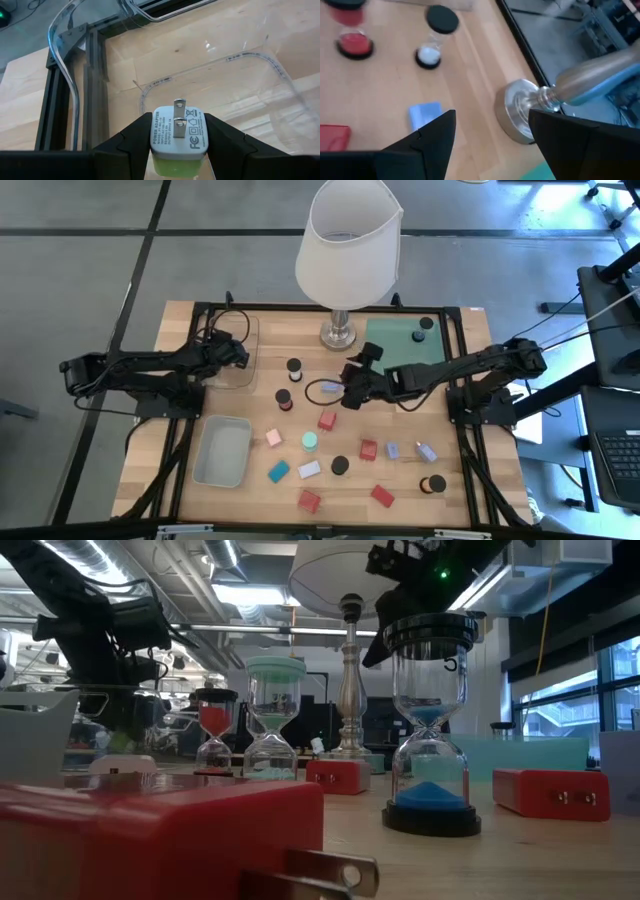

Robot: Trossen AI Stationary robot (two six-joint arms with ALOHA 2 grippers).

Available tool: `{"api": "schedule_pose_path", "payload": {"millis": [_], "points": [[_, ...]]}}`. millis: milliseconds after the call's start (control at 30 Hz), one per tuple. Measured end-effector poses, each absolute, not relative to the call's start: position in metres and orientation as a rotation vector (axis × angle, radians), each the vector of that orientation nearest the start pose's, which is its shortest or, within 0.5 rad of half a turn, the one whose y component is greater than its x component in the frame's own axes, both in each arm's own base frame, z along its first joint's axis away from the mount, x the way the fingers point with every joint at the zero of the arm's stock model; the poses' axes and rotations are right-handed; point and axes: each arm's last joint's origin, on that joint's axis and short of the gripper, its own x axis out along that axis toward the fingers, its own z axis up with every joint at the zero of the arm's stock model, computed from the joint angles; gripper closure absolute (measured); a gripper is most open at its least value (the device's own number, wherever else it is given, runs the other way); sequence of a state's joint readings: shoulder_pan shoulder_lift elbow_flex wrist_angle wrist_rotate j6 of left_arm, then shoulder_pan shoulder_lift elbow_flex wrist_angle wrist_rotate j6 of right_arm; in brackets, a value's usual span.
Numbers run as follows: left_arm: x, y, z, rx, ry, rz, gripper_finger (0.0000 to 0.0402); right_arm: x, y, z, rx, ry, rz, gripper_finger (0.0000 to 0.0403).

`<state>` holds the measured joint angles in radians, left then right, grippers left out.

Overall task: Pick & Place Office items
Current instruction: Put the green charger adapter into the transparent bin, then put the light blue charger adapter into the transparent bin

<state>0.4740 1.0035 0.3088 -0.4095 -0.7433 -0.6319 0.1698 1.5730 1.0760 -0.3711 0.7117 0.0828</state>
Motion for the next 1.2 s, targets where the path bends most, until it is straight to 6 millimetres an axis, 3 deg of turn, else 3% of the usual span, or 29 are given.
{"api": "schedule_pose_path", "payload": {"millis": [567,900,1200], "points": [[0.122,0.085,0.141,-0.358,0.727,1.394,0.0192,0.323,0.051,0.231,-0.123,0.840,-0.104,0.0150],[0.144,0.091,0.192,-0.366,0.600,1.250,0.0190,0.323,0.053,0.230,-0.105,0.844,-0.064,0.0149],[0.172,0.069,0.226,-0.352,0.409,0.979,0.0208,0.324,0.053,0.232,-0.101,0.820,-0.064,0.0149]]}}
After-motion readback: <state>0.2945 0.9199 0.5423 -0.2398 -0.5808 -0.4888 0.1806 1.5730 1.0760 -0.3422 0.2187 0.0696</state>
